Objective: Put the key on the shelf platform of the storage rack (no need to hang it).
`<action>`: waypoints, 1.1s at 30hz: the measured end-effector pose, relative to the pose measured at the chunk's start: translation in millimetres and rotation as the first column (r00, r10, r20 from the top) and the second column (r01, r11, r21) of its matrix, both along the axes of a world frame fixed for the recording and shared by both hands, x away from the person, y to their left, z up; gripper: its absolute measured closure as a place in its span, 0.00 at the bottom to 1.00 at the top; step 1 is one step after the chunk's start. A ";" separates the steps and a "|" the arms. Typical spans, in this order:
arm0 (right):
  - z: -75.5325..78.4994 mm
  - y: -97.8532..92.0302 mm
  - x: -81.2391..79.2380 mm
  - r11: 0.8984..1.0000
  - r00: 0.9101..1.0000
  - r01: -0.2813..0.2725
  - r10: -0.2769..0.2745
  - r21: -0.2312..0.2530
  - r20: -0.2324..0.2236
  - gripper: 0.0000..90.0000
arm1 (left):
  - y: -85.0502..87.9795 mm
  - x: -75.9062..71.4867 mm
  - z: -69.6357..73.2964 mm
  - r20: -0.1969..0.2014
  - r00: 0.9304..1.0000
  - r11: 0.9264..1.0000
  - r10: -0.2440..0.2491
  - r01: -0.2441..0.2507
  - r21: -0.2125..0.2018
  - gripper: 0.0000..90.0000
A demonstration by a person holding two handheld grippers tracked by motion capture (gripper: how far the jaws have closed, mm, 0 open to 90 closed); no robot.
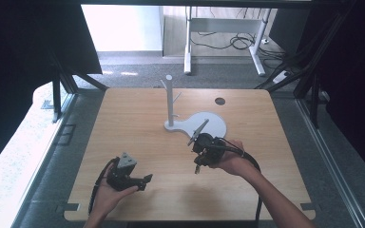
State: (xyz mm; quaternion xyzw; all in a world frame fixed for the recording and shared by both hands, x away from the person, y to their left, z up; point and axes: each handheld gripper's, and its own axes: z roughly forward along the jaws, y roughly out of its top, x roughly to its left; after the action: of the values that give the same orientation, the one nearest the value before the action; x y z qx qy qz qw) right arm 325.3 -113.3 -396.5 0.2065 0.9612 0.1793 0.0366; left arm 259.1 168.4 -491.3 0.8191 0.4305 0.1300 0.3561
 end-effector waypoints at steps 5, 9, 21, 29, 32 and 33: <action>1.9 2.2 1.1 1.000 1.000 -0.005 0.005 0.005 0.004 0.99 | -2.7 -0.4 -1.1 -0.005 1.000 1.000 -0.008 0.008 0.004 0.23; 1.3 4.7 2.1 1.000 1.000 -0.007 0.007 0.004 0.003 0.99 | -3.0 -0.3 -1.4 -0.004 1.000 1.000 -0.006 0.006 0.005 0.23; 3.3 7.8 7.1 1.000 1.000 -0.011 0.011 0.017 -0.008 0.99 | -3.1 -0.4 -1.6 -0.002 1.000 1.000 -0.002 0.002 0.007 0.23; 6.8 9.4 13.4 1.000 1.000 -0.001 0.001 0.018 -0.005 0.99 | -2.1 0.1 -1.4 0.000 1.000 1.000 -0.005 0.005 0.007 0.23; 7.8 9.6 16.7 1.000 1.000 0.004 -0.004 0.018 -0.003 0.99 | -2.2 -0.1 -1.2 0.001 1.000 1.000 -0.005 0.005 0.007 0.23; 8.0 9.8 17.7 1.000 1.000 0.009 -0.009 0.017 -0.003 0.99 | -2.3 -0.1 -1.2 0.001 1.000 1.000 -0.006 0.006 0.007 0.23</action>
State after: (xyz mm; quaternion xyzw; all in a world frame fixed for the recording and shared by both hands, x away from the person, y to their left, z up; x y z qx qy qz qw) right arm 343.0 -103.5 -388.5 0.2111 0.9588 0.1872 0.0343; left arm 258.9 166.1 -492.4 0.8215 0.4275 0.1312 0.3537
